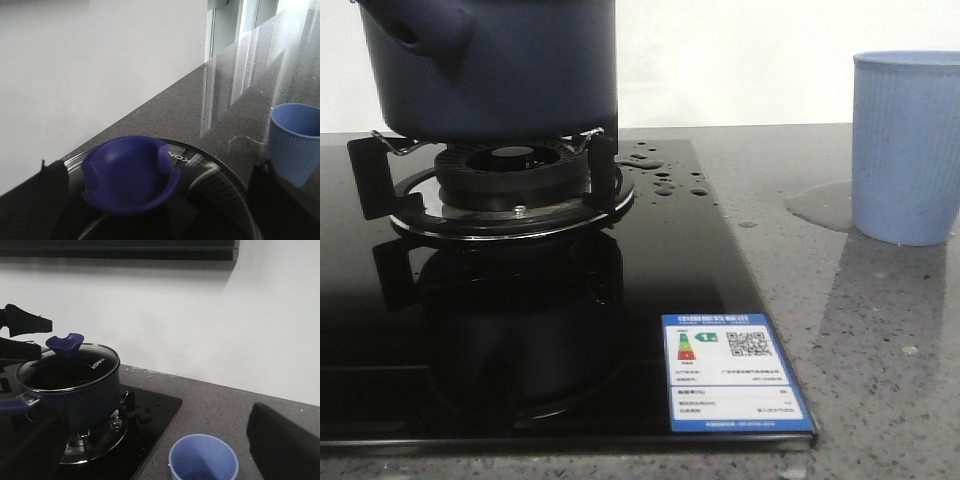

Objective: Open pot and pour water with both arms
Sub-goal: 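Lift the glass lid off the dark blue pot with the left gripper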

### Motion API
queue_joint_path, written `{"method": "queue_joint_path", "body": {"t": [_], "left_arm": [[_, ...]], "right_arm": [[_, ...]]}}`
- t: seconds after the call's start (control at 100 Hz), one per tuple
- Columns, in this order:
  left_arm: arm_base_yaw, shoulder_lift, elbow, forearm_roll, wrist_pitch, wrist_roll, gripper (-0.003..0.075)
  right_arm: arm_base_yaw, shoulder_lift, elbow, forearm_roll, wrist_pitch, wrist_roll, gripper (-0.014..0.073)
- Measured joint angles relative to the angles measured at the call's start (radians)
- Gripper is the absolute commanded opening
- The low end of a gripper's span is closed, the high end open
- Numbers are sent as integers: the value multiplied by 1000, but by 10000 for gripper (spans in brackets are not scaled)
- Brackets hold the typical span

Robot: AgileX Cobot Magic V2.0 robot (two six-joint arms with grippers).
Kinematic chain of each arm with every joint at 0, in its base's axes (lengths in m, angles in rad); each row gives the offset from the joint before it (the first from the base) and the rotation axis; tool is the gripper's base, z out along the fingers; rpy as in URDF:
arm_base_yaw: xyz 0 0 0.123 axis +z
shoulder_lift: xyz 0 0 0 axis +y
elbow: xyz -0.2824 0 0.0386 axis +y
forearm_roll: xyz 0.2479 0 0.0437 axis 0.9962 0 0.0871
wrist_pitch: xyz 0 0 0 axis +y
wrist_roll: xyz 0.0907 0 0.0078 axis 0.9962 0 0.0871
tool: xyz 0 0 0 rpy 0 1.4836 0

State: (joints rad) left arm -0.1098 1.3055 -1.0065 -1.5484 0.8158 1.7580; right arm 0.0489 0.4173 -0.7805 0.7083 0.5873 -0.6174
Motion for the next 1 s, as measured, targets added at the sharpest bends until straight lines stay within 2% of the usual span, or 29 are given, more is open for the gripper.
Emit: {"method": "queue_joint_path", "body": {"t": [0.27, 0.36, 0.53, 0.63, 0.77, 1.0], "left_arm": [[-2, 123, -62, -35, 66, 17, 657], [-4, 139, -68, -36, 89, 17, 579], [-6, 143, -71, -44, 96, 18, 354], [-6, 143, -71, -51, 105, 20, 284], [-6, 115, -80, -33, 110, 22, 280], [25, -10, -135, -37, 130, 22, 280]], "right_arm": [[0, 0, 0, 0, 0, 0, 655], [0, 0, 0, 0, 0, 0, 655], [0, 0, 0, 0, 9, 0, 655], [0, 0, 0, 0, 12, -2, 655], [0, 0, 0, -13, 12, -2, 655], [0, 0, 94, -152, -68, -2, 655]]}}
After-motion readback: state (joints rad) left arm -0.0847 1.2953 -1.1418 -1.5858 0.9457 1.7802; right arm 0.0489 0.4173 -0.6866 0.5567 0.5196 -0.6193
